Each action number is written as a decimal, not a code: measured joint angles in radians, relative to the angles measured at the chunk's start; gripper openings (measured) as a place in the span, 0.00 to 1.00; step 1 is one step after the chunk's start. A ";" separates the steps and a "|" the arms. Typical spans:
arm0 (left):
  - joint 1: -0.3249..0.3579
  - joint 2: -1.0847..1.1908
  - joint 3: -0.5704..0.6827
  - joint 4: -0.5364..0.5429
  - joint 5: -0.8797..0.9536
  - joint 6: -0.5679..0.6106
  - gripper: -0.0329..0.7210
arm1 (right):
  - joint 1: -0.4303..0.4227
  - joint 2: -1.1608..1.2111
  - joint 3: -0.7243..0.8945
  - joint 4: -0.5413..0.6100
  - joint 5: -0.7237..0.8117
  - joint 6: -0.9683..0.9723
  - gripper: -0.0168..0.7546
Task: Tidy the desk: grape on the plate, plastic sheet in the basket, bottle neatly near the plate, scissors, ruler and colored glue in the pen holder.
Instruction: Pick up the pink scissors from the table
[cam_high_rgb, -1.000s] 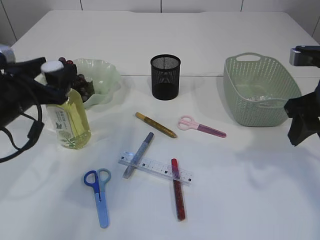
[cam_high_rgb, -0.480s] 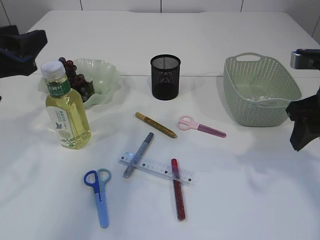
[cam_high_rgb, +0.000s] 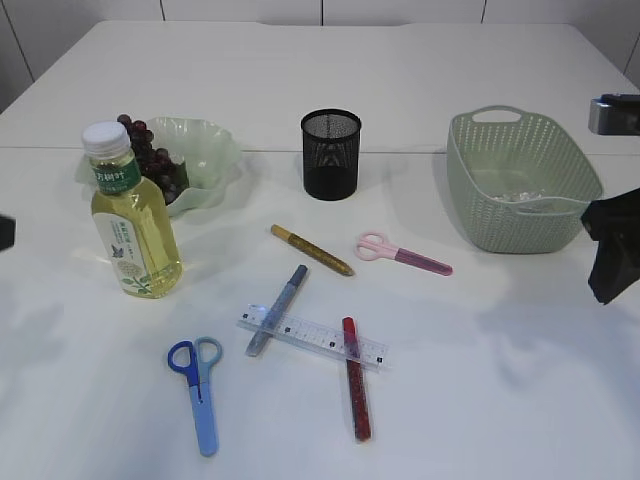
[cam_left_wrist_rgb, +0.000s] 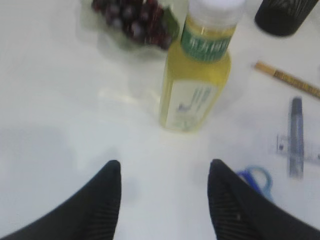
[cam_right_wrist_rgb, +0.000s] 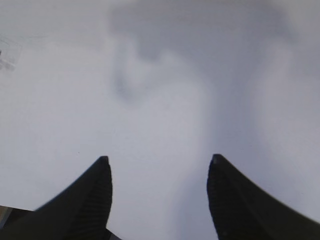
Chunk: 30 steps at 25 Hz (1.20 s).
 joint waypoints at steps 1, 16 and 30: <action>0.000 -0.012 0.000 -0.015 0.087 -0.001 0.58 | 0.000 0.000 -0.004 0.000 0.012 0.000 0.64; 0.000 0.009 -0.130 -0.274 0.808 0.212 0.58 | 0.090 0.037 -0.253 -0.007 0.068 -0.053 0.64; 0.000 0.017 -0.267 -0.276 1.008 0.234 0.58 | 0.256 0.439 -0.722 -0.038 0.097 -0.331 0.62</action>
